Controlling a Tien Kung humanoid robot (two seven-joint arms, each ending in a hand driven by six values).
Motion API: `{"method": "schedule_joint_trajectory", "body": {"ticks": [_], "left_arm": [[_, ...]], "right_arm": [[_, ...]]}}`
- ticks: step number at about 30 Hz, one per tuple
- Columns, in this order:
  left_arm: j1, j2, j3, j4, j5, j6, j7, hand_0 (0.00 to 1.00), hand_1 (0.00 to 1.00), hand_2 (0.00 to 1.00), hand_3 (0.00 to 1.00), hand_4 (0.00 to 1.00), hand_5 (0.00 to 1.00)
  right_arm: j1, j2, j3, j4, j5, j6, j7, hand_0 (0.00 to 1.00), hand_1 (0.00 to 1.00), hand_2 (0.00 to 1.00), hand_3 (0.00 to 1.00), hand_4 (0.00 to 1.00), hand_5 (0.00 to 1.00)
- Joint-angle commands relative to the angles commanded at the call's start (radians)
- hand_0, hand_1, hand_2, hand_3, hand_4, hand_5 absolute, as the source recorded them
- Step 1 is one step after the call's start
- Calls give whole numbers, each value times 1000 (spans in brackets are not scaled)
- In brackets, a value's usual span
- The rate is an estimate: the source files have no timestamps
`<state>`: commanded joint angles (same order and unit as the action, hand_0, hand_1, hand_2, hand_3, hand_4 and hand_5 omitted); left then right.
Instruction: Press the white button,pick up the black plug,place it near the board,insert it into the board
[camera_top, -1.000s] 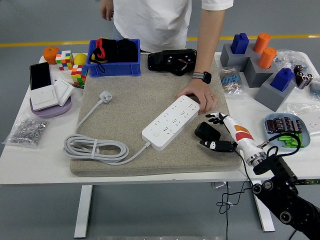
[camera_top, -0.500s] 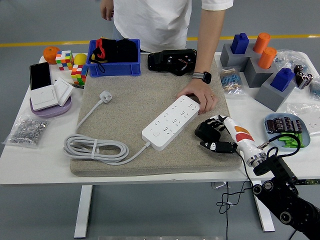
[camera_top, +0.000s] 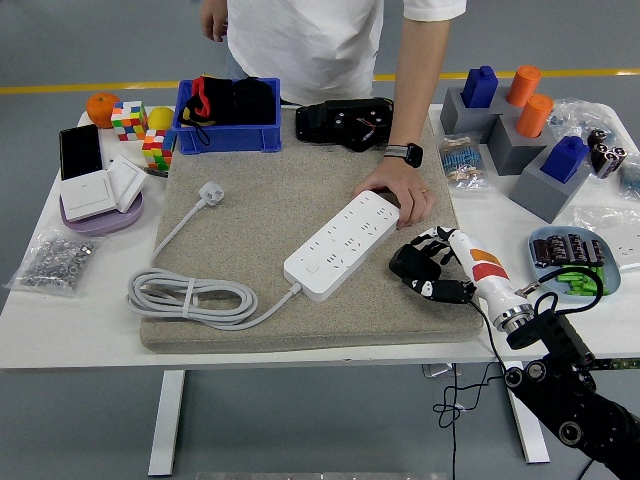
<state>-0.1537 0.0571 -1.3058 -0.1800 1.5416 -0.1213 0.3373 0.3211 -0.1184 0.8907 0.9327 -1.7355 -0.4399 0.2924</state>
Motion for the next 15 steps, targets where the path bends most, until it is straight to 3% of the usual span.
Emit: {"method": "schedule_joint_trajectory", "body": {"ticks": [1, 12, 13, 15], "left_arm": [[0, 0, 0, 0, -1, 0, 0, 685, 675, 658, 686, 564, 197], [-2, 0, 2, 0, 3, -1, 2, 683, 675, 658, 685, 563, 196], [-2, 0, 2, 0, 4, -1, 2, 684, 675, 658, 686, 563, 197], [-1, 1, 2, 0, 4, -1, 2, 684, 675, 658, 686, 563, 197]], "right_arm": [[0, 0, -2, -2, -1, 2, -3, 383, 413, 425, 574, 778, 2], [6, 0, -21, -15, -2, 2, -9, 394, 383, 411, 574, 805, 2], [6, 0, -21, -15, -2, -1, -6, 320, 317, 351, 538, 806, 2], [6, -1, -21, -14, -2, -7, 1, 320, 317, 351, 538, 806, 2]]}}
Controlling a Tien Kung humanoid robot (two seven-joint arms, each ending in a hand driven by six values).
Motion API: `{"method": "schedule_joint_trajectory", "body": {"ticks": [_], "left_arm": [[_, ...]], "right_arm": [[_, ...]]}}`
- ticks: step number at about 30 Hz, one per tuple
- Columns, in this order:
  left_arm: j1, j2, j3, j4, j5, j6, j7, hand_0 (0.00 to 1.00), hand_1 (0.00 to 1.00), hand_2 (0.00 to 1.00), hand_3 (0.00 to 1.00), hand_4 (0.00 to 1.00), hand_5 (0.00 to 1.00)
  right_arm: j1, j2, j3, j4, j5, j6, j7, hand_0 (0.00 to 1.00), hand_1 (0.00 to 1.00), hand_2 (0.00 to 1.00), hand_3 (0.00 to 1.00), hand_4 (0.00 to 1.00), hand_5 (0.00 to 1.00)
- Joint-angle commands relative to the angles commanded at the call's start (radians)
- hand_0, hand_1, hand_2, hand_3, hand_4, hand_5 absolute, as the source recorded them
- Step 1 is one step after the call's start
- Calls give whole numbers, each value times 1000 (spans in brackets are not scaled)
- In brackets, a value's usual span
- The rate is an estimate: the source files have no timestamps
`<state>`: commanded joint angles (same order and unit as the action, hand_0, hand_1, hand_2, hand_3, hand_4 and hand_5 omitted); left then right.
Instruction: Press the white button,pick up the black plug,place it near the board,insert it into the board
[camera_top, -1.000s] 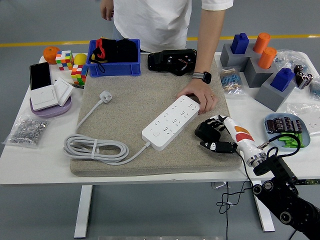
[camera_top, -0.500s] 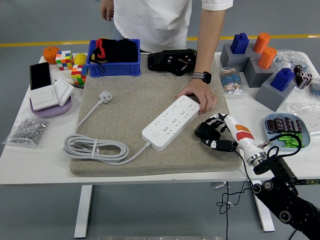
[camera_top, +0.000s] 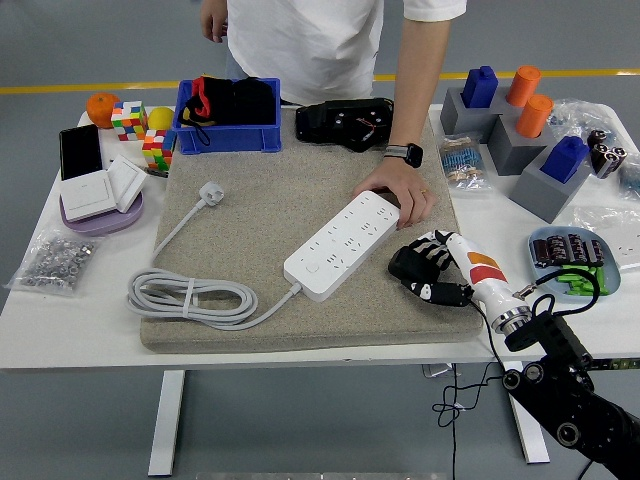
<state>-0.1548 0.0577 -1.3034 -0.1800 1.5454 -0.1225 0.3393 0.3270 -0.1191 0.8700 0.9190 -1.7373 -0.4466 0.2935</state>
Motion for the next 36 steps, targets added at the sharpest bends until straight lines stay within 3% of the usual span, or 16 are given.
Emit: {"method": "schedule_joint_trajectory", "body": {"ticks": [21, 30, 36], "left_arm": [[5, 3, 1, 0, 8, -3, 2, 684, 675, 658, 687, 563, 198], [5, 3, 4, 0, -4, -1, 1, 684, 675, 658, 687, 563, 197], [3, 5, 1, 0, 2, -2, 0, 684, 675, 658, 687, 563, 198]], "right_arm": [[3, -5, 25, 102, 33, -12, 30, 248, 274, 311, 534, 753, 2], [64, 40, 7, 70, 54, -13, 40, 240, 272, 310, 533, 747, 2], [128, 84, -3, -10, 66, -14, 49, 238, 271, 309, 533, 743, 2]]}}
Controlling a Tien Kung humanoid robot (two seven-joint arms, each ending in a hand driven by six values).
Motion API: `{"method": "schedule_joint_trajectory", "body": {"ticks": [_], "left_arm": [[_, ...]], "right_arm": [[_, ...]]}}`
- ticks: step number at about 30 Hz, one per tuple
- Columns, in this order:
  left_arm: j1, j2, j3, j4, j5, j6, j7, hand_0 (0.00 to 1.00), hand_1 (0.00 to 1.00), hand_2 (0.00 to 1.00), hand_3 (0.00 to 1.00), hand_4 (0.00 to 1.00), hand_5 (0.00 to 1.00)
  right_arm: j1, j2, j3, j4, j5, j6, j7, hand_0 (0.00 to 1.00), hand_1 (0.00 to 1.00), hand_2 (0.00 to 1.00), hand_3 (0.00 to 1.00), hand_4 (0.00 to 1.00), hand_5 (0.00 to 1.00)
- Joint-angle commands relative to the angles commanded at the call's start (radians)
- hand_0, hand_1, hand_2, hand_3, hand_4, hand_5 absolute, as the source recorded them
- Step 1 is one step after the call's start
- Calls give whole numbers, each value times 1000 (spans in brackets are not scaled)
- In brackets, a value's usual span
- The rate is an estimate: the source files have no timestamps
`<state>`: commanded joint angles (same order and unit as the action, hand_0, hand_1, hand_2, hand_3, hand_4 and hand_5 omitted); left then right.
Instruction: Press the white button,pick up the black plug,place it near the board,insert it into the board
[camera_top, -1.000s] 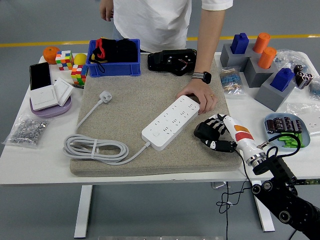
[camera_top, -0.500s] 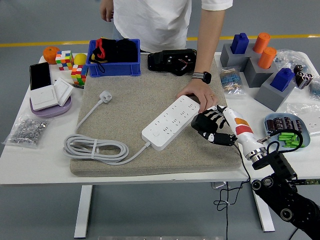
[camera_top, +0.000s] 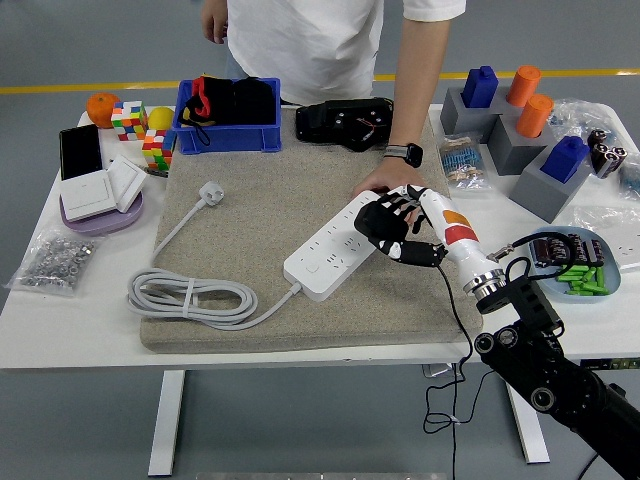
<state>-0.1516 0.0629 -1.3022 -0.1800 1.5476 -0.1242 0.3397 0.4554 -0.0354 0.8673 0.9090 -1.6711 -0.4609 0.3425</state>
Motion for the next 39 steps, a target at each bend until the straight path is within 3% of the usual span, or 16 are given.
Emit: {"method": "schedule_joint_trajectory", "body": {"ticks": [11, 23, 33, 39], "left_arm": [[2, 1, 4, 0, -5, 0, -1, 684, 675, 658, 687, 563, 199], [-1, 3, 4, 0, 7, -2, 0, 684, 675, 659, 687, 563, 202], [0, 3, 4, 0, 11, -2, 0, 684, 675, 659, 687, 562, 203], [1, 2, 0, 0, 13, -2, 0, 684, 675, 658, 687, 561, 202]], "right_arm": [[72, 35, -27, -135, 35, -3, 11, 243, 270, 307, 533, 744, 2], [118, 35, -40, -260, 55, -9, 23, 241, 270, 305, 533, 744, 2], [117, 35, -67, -254, 65, -9, 17, 240, 269, 305, 535, 744, 2], [106, 35, -109, -195, 83, -12, 5, 240, 269, 305, 535, 743, 2]]}}
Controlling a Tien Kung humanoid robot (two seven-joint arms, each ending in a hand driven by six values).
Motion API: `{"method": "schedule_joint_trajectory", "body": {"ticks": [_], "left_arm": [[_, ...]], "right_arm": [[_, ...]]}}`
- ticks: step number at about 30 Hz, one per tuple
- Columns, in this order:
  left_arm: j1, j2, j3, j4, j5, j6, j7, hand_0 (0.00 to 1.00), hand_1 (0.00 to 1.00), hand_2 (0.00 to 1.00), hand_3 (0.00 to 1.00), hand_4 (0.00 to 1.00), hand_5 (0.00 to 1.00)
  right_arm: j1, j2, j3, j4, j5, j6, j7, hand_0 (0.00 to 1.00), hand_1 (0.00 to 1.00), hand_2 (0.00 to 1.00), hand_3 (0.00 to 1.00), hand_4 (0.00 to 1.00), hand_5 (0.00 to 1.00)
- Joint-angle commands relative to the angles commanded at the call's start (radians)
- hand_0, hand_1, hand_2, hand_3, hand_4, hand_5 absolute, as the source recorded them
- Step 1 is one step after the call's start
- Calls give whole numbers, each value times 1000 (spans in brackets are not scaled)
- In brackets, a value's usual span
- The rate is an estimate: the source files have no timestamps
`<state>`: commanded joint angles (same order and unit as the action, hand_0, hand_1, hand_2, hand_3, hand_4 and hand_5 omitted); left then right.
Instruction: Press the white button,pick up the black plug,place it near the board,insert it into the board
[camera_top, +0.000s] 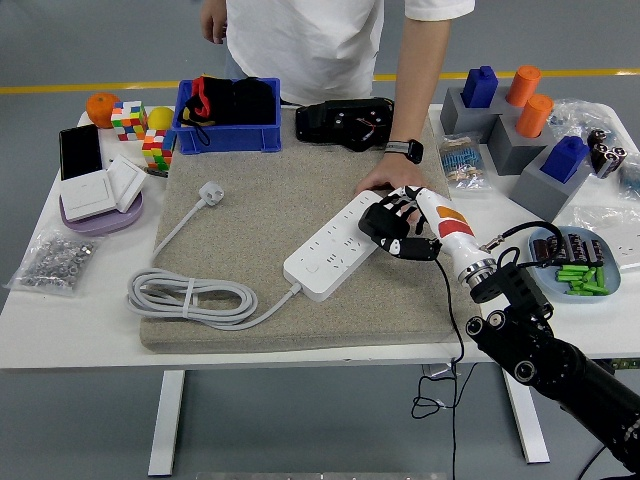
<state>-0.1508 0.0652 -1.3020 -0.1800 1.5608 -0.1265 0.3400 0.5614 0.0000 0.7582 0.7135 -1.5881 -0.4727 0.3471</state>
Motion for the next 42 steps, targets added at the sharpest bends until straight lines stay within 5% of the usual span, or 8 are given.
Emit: {"method": "schedule_joint_trajectory", "body": {"ticks": [6, 23, 42], "left_arm": [[-1, 0, 0, 0, 2, -1, 0, 683, 675, 658, 687, 561, 202], [-1, 3, 6, 0, 3, -2, 0, 684, 675, 658, 687, 558, 203], [2, 3, 2, 0, 18, -5, 3, 684, 675, 658, 686, 556, 203]], "right_arm": [[5, 0, -26, 20, 7, -5, -2, 242, 268, 307, 535, 746, 2], [48, 0, -27, -90, -9, -8, 9, 243, 267, 307, 535, 748, 2], [49, 0, -47, -89, -2, -13, 5, 240, 266, 306, 531, 749, 2]]}}
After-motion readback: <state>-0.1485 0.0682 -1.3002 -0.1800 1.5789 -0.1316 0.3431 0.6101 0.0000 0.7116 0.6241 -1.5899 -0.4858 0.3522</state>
